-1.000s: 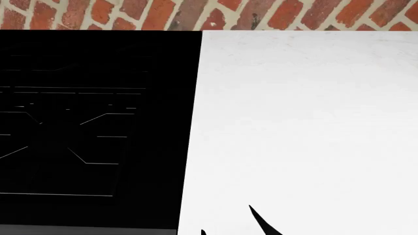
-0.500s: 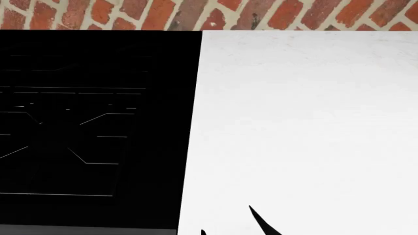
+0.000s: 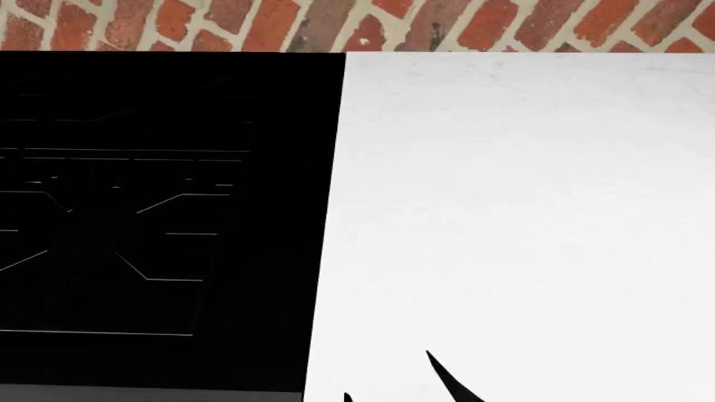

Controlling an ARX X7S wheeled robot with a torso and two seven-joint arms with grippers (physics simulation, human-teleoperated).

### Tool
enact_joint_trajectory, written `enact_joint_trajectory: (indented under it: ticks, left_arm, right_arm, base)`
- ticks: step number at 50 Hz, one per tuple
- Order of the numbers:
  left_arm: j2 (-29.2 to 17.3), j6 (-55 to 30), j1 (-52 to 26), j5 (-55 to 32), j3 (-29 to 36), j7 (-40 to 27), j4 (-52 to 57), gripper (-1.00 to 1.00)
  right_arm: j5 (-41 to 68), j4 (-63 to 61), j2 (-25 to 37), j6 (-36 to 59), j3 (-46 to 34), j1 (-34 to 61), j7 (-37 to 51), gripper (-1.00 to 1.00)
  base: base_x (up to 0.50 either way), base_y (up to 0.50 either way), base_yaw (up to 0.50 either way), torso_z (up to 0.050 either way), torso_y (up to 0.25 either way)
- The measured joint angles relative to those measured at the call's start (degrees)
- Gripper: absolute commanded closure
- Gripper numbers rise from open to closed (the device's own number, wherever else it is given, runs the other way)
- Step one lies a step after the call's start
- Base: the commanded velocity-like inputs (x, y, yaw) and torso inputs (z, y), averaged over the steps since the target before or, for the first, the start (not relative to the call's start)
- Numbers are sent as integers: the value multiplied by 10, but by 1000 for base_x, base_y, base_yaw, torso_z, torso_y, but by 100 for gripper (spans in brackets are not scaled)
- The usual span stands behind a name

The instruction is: Open the microwave door

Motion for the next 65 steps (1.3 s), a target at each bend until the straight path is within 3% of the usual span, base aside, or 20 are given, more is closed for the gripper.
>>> enact_joint_trajectory:
  ticks: [23,65]
  left_arm:
    - [-43,-35,35,-3,-23,0,48,-100]
    - [-174,-146,147,-20,-102,15,232,-100]
  right_arm:
    - [1,4,1,-4,-3,2,1,-100]
    - [3,11,2,-9,-15,11,-6,-100]
  base:
    - [0,0,0,0,0]
    - [0,0,0,0,0]
